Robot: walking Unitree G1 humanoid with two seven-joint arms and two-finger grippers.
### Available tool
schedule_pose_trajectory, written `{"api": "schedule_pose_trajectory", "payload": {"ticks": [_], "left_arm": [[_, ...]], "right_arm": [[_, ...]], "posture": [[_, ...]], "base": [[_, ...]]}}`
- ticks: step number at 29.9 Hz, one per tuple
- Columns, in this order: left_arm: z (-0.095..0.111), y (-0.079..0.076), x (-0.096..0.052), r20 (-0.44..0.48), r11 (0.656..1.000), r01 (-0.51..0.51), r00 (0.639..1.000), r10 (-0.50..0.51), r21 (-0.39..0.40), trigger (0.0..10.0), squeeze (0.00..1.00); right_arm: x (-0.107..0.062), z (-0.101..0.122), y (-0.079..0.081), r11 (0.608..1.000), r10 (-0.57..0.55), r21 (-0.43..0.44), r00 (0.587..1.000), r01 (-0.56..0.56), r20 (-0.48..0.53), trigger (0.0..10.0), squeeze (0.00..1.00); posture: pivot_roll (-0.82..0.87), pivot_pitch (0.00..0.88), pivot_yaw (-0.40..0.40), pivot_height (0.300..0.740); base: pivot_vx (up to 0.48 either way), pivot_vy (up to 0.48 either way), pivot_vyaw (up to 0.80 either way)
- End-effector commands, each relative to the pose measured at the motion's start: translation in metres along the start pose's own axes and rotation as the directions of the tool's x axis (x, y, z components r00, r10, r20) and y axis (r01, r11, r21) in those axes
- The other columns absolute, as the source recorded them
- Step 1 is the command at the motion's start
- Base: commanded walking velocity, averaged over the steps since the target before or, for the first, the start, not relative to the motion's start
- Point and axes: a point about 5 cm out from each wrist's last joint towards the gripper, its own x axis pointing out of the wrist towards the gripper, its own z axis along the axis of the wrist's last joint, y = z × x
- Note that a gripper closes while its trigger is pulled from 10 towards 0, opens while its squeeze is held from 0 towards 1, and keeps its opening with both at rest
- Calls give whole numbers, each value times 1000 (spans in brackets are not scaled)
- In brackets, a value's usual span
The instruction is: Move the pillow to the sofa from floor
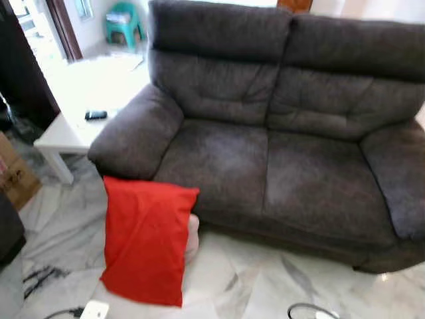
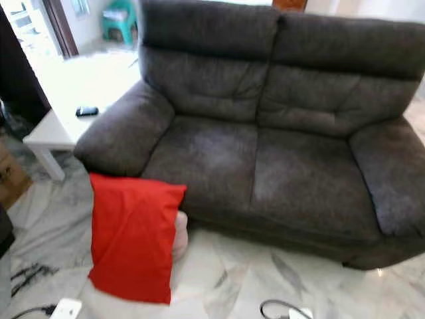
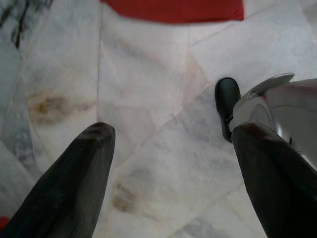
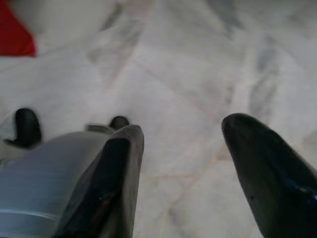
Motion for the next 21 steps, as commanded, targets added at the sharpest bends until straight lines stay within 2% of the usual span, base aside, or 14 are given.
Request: {"api": "schedule_pose_trajectory", "payload": {"ticks": [1, 6, 17, 21], "left_arm": [[-7, -3, -1, -23, 1000, 9, 1000, -9, -1, 10000, 0], [-7, -3, -1, -23, 1000, 9, 1000, -9, -1, 10000, 0], [-6, -2, -1, -22, 1000, 7, 1000, -7, 4, 10000, 0], [-6, -2, 0, -20, 1000, 7, 1000, -7, 11, 10000, 0]], "right_arm": [[-1, -1, -6, 1000, -12, -4, 1000, 12, -3, 10000, 0], [-1, -1, -6, 1000, -11, -8, 1000, 11, -3, 10000, 0], [-1, -1, -5, 1000, -8, -18, 1000, 8, -4, 10000, 0], [-1, -1, -5, 1000, -8, -19, 1000, 8, -5, 10000, 0]], "posture": [[22, 53, -66, 740], [22, 53, -66, 740], [22, 53, -66, 740], [22, 53, -66, 740]], "base": [[262, 0, 0], [262, 0, 88], [257, 0, 800], [0, 0, 800]]}}
